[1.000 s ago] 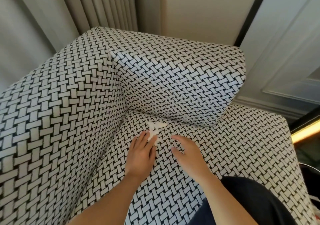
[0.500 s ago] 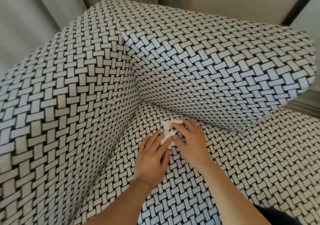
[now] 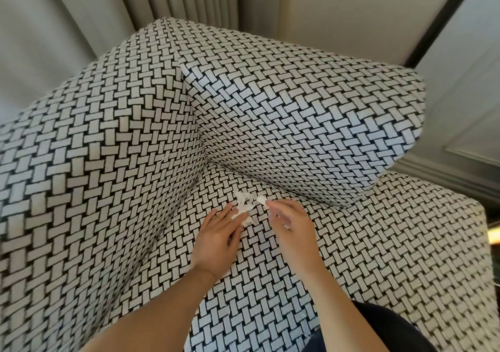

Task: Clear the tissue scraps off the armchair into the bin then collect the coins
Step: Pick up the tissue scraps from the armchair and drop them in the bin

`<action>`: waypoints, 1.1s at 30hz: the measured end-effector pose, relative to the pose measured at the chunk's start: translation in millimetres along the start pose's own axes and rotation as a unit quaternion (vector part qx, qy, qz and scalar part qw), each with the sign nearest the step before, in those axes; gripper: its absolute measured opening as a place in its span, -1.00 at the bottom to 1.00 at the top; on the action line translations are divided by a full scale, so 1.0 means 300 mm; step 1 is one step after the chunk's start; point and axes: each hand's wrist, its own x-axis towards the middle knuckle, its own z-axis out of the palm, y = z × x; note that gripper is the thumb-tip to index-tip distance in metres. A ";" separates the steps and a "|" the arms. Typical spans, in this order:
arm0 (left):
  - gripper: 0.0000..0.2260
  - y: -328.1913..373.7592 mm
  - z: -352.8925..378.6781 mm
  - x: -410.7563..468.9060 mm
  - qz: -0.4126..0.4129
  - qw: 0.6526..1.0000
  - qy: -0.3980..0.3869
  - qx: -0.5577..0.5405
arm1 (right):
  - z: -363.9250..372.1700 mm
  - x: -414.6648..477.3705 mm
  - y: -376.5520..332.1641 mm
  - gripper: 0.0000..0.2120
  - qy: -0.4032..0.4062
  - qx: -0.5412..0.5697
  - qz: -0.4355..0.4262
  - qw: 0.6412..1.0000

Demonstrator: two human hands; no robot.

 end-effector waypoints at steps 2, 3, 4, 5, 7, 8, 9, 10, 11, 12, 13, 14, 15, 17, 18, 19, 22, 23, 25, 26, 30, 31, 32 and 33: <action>-0.75 0.023 -0.021 0.014 -0.031 0.999 0.000 -0.031 | -0.045 -0.060 -0.010 -0.71 0.009 -0.003 0.004 1.000; -0.75 0.031 -0.029 0.023 -0.057 0.997 -0.010 -0.048 | -0.063 -0.087 -0.012 -0.72 0.013 -0.002 0.006 1.000; -0.75 0.042 -0.038 0.032 -0.083 0.994 -0.020 -0.062 | -0.085 -0.117 -0.016 -0.73 0.019 0.002 0.008 1.000; -0.75 0.054 -0.049 0.042 -0.112 0.991 -0.031 -0.070 | -0.105 -0.145 -0.022 -0.74 0.024 0.012 0.010 1.000; -0.75 0.086 -0.077 0.062 -0.168 0.981 -0.046 -0.090 | -0.140 -0.195 -0.039 -0.76 0.035 0.055 0.019 0.998; -0.76 0.106 -0.090 0.070 -0.192 0.975 -0.049 -0.103 | -0.159 -0.221 -0.053 -0.78 0.041 0.082 0.029 0.995; -0.76 0.131 -0.101 0.075 -0.217 0.967 -0.047 -0.126 | -0.180 -0.245 -0.067 -0.80 0.048 0.107 0.044 0.992; -0.76 0.159 -0.108 0.079 -0.238 0.958 -0.043 -0.154 | -0.203 -0.267 -0.077 -0.82 0.055 0.132 0.058 0.988; -0.76 0.190 -0.112 0.084 -0.253 0.950 -0.037 -0.180 | -0.229 -0.287 -0.085 -0.83 0.059 0.152 0.070 0.984; -0.76 0.217 -0.112 0.083 -0.262 0.944 -0.032 -0.200 | -0.250 -0.300 -0.089 -0.84 0.057 0.172 0.086 0.980; -0.76 0.263 -0.115 0.085 -0.260 0.940 -0.033 -0.220 | -0.286 -0.323 -0.094 -0.84 0.065 0.191 0.099 0.974; -0.77 0.307 -0.114 0.085 -0.254 0.937 -0.036 -0.237 | -0.325 -0.344 -0.096 -0.84 0.078 0.214 0.113 0.967; -0.78 0.363 -0.113 0.082 -0.242 0.937 -0.045 -0.247 | -0.370 -0.373 -0.096 -0.84 0.098 0.245 0.124 0.957; -0.80 0.485 -0.114 0.073 -0.211 0.941 -0.066 -0.258 | -0.476 -0.435 -0.087 -0.84 0.144 0.302 0.139 0.932; -0.81 0.548 -0.112 0.069 -0.191 0.942 -0.078 -0.264 | -0.534 -0.470 -0.077 -0.84 0.169 0.318 0.148 0.921; -0.81 0.616 -0.106 0.069 -0.167 0.942 -0.095 -0.275 | -0.598 -0.507 -0.063 -0.83 0.194 0.328 0.152 0.912; -0.81 0.816 -0.077 0.077 -0.099 0.935 -0.143 -0.310 | -0.779 -0.628 -0.007 -0.74 0.241 0.343 0.156 0.894; -0.81 0.883 -0.067 0.076 -0.082 0.931 -0.163 -0.317 | -0.834 -0.665 0.014 -0.71 0.260 0.348 0.157 0.887; -0.80 1.015 -0.041 0.077 -0.039 0.924 -0.198 -0.324 | -0.932 -0.732 0.057 -0.78 0.310 0.364 0.168 0.862; -0.80 1.055 -0.033 0.075 -0.020 0.922 -0.210 -0.324 | -0.959 -0.751 0.072 -0.80 0.330 0.362 0.176 0.854; -0.79 1.280 0.072 0.076 0.040 0.903 -0.292 -0.312 | -1.114 -0.855 0.169 -0.81 0.390 0.335 0.201 0.834; -0.81 1.328 0.101 0.075 0.048 0.898 -0.317 -0.301 | -1.141 -0.872 0.195 -0.82 0.394 0.334 0.203 0.832; -0.83 1.368 0.130 0.079 0.058 0.895 -0.336 -0.288 | -1.166 -0.883 0.224 -0.82 0.402 0.340 0.207 0.825; -0.83 1.413 0.165 0.081 0.068 0.892 -0.354 -0.273 | -1.190 -0.895 0.257 -0.81 0.412 0.347 0.213 0.815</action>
